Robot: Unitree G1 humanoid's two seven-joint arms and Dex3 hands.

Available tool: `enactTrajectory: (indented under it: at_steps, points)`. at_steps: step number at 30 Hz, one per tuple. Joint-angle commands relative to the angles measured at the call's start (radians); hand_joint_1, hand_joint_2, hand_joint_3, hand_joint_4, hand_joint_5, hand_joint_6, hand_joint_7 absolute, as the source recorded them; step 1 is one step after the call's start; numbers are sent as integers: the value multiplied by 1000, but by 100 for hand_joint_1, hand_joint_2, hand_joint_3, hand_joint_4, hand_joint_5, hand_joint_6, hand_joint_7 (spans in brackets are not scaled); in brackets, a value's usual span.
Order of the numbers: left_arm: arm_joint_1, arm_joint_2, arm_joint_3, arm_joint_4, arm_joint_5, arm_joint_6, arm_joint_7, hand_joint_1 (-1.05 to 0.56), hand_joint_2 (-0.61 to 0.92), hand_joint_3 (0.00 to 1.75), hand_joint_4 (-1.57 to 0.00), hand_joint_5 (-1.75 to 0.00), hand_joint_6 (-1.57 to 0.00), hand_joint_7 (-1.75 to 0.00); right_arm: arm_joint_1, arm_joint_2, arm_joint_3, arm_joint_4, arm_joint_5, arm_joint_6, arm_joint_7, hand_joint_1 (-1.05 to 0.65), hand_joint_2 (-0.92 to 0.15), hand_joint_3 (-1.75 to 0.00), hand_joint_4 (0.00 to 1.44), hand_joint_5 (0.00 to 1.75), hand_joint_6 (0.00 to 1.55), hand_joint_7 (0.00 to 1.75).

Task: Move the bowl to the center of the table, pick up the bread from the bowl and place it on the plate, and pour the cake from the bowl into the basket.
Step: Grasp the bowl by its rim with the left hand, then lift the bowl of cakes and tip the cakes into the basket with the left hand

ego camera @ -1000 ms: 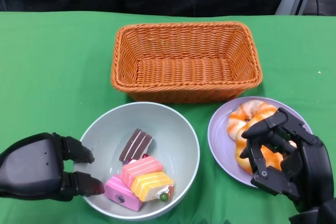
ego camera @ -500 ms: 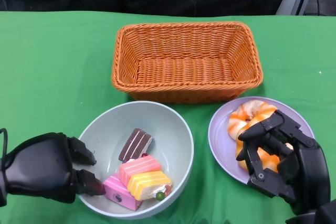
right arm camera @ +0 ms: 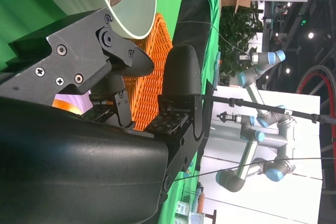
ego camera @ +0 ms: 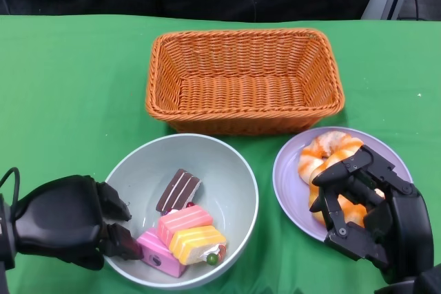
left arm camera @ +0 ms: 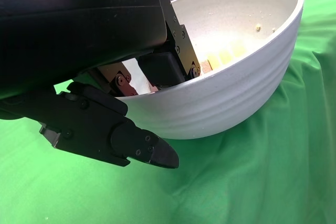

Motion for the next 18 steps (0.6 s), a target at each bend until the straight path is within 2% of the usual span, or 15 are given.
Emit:
enactTrajectory:
  at_steps: [1, 18]
  points:
    - [-15, -14, -6, 27, -32, -27, -62, -38, 89, 0, -101, -1, -95, -1, 17, 7, -4, -28, -16, -1, -25, -5, -63, -94, 65, 163, 63, 135]
    - [-7, -39, 28, 11, -146, -37, -285, -39, 92, 1, -99, 0, -90, 0, 17, 7, 8, -17, -26, -18, -40, -3, -63, -95, 65, 163, 64, 135]
